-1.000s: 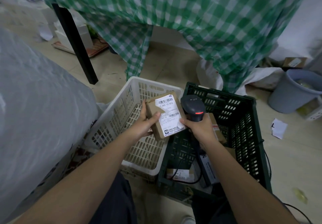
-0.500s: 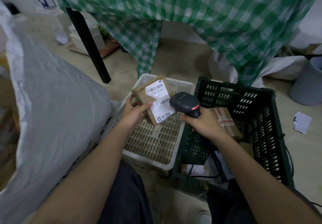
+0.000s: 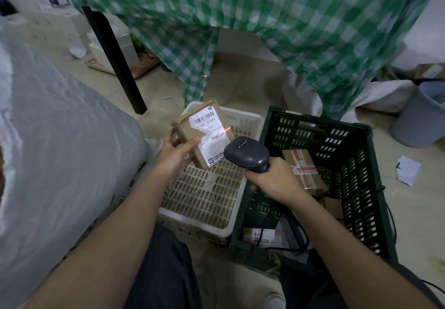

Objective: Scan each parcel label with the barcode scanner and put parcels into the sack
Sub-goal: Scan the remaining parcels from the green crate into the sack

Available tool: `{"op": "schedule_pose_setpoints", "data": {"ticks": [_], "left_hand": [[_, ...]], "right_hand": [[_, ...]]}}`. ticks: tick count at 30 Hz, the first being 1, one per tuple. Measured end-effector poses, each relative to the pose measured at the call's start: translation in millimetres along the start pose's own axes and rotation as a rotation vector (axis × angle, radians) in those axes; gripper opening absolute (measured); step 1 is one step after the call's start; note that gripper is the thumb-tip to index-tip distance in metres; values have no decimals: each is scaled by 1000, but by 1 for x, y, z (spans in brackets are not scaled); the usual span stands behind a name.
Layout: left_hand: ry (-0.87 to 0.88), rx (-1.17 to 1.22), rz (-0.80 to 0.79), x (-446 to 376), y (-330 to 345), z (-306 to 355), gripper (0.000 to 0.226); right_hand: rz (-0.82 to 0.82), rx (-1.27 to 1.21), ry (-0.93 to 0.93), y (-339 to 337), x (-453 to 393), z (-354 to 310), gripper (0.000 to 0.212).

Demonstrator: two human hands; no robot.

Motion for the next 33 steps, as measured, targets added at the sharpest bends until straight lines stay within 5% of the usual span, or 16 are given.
{"op": "schedule_pose_setpoints", "data": {"ticks": [18,26,33], "left_hand": [[58,-52,34,23,11,16,85],[200,-111,42,87,38,54,91],[437,-137,60,163,52,143,87]], "right_hand": [[130,-124,-91,-8,8,-12,7],[339,-318,-92,-31,45,-36,13],[428,-378,-294,-41,79,-123,10]]}}
Point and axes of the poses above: each hand's wrist, its own x-axis away from the middle knuckle, its own y-axis out of the palm, z = x × y, the point moved 6 cm from there along -x, towards the middle knuckle, and after that the axes turned 13 degrees about -z, right-handed, at the moved point
